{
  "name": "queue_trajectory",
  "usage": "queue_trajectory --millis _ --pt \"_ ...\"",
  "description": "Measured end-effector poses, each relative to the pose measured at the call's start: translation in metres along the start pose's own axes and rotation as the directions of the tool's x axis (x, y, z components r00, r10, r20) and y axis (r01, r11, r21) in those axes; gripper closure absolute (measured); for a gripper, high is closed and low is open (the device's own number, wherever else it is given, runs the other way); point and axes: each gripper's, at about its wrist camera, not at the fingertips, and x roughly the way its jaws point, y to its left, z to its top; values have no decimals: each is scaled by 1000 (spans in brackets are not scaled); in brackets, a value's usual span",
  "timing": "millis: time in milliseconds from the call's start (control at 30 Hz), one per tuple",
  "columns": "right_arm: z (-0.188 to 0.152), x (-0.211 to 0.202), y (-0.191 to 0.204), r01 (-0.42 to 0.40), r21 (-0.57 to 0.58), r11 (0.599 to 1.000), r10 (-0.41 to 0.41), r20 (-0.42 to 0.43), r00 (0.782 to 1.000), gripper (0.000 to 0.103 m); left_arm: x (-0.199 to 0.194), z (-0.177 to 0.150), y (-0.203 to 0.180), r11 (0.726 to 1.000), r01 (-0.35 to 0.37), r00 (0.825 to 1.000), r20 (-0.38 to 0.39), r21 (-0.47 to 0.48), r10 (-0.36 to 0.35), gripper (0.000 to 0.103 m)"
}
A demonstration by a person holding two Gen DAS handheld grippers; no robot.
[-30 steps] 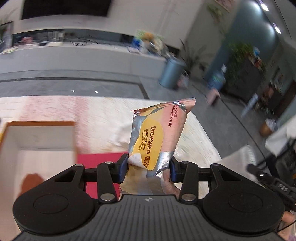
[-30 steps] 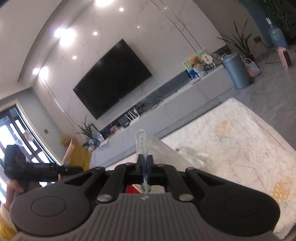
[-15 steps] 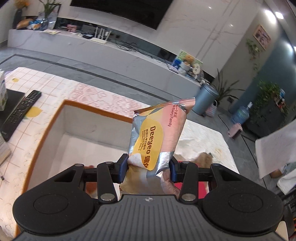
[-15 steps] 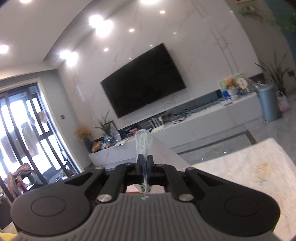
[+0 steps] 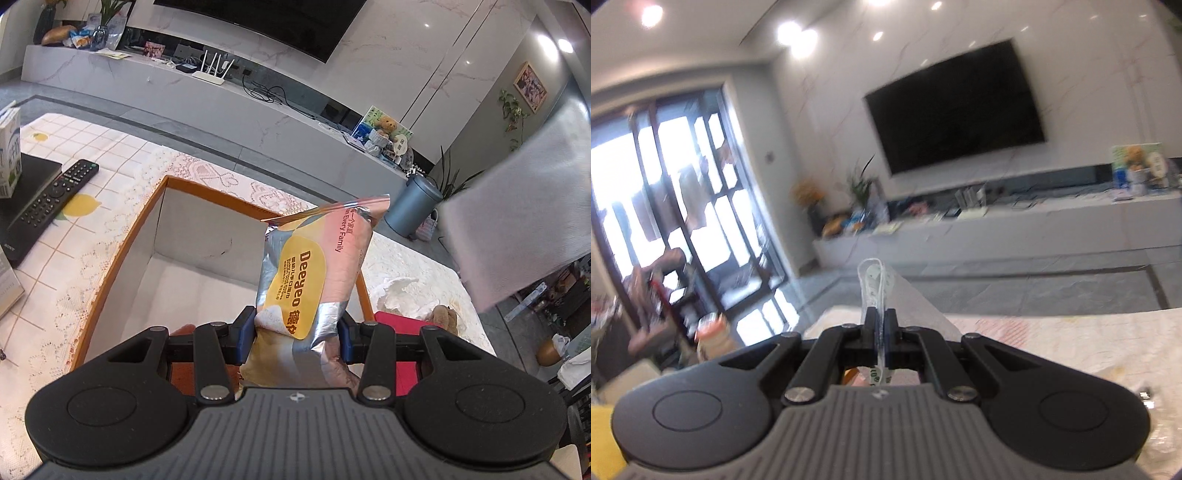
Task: Organize soft objects
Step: 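Carry the snack bag and cloth strip in both grippers over the white box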
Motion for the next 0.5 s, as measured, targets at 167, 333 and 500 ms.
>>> queue_trajectory --millis 167,333,500 --pt "-22 56 18 14 -31 999 -18 -131 991 103 3 -2 11 999 25 1000 -5 -46 -26 53" --pt "-45 106 11 71 -24 997 -75 -277 958 103 2 -1 17 998 35 999 -1 -58 -35 53" --pt "-63 132 9 88 -37 995 -96 -356 930 103 0 3 21 993 76 997 40 -89 -73 53"
